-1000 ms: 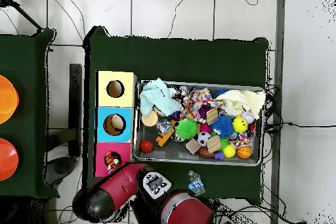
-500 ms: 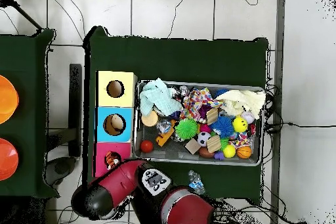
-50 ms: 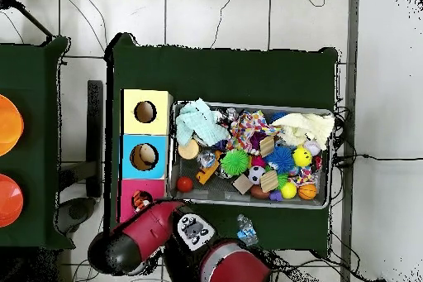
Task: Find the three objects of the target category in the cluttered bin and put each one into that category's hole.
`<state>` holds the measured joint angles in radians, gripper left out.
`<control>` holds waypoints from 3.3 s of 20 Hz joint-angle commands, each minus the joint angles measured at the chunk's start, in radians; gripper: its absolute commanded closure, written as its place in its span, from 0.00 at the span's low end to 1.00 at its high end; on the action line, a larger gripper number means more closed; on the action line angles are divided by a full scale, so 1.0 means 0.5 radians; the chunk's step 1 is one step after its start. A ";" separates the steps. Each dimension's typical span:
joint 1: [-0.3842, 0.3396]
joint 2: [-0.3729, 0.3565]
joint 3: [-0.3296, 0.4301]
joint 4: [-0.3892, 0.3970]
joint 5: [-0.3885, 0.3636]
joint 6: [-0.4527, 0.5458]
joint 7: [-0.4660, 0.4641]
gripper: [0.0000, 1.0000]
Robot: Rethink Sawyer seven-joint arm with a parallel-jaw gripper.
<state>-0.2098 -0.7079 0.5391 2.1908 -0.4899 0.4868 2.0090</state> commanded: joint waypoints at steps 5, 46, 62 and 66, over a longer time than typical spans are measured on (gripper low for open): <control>0.145 -0.519 0.057 -0.103 0.038 0.263 -0.041 0.00; -0.106 -0.604 0.314 -0.146 0.243 0.423 -0.251 0.00; -0.133 -0.290 0.349 -0.690 0.193 0.767 -0.432 0.00; -0.118 -0.235 0.351 -0.797 0.177 0.835 -0.436 0.00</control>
<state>-0.2552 -0.8908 0.6625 1.9647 -0.3602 0.7577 2.0088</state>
